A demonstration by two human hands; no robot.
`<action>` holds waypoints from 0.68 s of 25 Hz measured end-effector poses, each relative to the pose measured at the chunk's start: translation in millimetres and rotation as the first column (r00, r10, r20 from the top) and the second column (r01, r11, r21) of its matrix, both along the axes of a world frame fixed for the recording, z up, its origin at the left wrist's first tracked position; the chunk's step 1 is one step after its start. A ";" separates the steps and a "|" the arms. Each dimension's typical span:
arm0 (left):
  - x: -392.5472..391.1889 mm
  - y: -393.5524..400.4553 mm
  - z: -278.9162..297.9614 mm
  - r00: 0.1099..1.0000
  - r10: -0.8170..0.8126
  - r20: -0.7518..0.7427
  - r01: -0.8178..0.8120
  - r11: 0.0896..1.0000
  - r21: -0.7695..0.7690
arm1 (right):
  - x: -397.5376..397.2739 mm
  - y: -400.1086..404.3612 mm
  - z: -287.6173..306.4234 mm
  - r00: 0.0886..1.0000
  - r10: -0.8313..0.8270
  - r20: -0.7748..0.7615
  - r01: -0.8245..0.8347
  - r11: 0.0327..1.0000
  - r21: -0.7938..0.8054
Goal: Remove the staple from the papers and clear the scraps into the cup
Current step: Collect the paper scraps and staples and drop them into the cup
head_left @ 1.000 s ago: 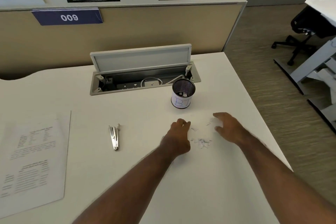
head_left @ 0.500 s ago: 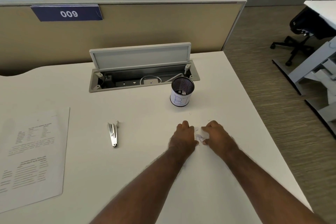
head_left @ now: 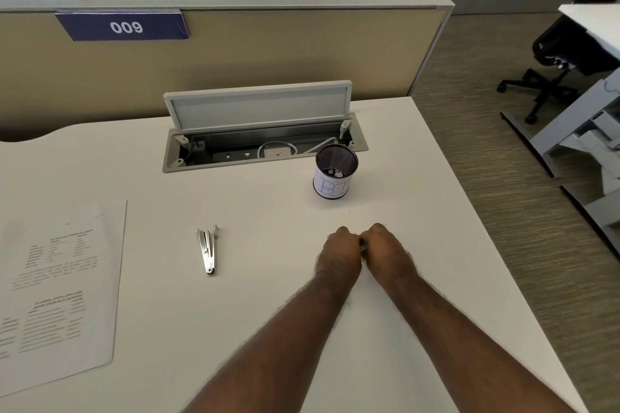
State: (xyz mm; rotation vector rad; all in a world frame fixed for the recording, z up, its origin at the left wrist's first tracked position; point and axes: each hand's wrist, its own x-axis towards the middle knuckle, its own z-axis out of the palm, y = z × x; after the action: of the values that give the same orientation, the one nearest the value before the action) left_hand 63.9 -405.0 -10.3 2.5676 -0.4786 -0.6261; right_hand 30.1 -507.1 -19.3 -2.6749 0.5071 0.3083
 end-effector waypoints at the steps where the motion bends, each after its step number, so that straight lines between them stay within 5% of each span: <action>1: -0.5 -0.6 -1.8 1.000 0.013 0.002 -0.013 1.000 -0.005 | 1.1 0.6 -1.4 1.000 -0.020 -0.004 0.020 1.000 -0.002; 5: -2.5 0.0 -3.1 0.999 0.038 -0.007 -0.038 0.999 -0.006 | 6.8 -1.1 -2.8 0.998 -0.050 -0.039 0.050 0.999 -0.009; 10: 3.9 4.3 -3.2 0.999 0.025 -0.030 -0.027 0.997 -0.070 | 8.8 -7.8 -1.0 0.983 -0.180 -0.018 0.181 0.968 0.175; 17: 47.9 2.8 52.9 0.971 0.106 0.214 -0.033 0.948 -0.317 | 52.1 -15.0 53.4 0.888 -0.347 0.302 0.237 0.908 0.347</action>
State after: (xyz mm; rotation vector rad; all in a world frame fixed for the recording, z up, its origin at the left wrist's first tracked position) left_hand 111.8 -402.2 42.7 2.3483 -0.5135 -0.2076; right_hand 82.2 -522.1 34.1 -2.2405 0.6788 -0.1801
